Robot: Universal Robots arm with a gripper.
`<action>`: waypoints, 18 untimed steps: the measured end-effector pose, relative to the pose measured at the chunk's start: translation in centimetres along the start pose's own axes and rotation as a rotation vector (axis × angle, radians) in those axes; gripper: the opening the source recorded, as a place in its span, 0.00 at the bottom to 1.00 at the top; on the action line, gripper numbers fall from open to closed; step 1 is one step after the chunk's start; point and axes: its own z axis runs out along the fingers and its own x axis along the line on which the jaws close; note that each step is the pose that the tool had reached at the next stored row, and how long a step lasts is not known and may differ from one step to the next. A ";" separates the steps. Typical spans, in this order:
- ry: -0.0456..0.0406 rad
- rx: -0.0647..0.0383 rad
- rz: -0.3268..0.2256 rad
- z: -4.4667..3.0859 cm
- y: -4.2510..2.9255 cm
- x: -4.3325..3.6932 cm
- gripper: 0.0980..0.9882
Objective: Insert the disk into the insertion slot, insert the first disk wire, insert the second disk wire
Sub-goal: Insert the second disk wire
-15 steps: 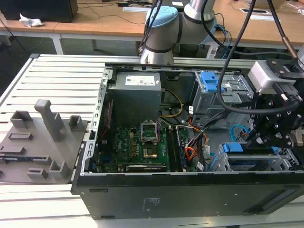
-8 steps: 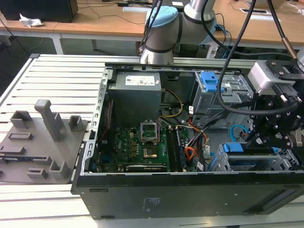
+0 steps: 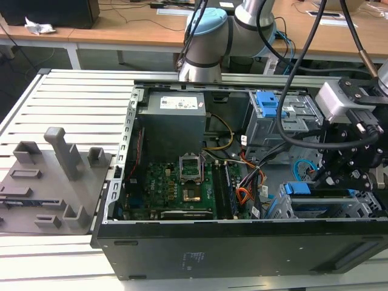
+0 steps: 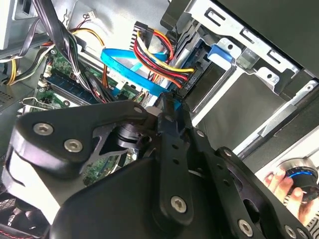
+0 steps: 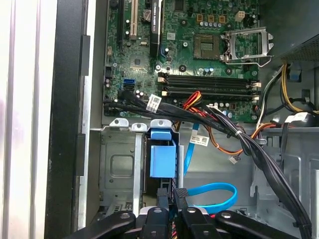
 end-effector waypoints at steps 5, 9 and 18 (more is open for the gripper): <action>-0.0002 0.000 0.000 -1.28 0.08 -0.08 0.16; -0.0001 0.000 0.000 -3.40 0.22 -0.29 0.01; 0.0001 0.001 0.000 -4.00 0.94 -0.33 0.01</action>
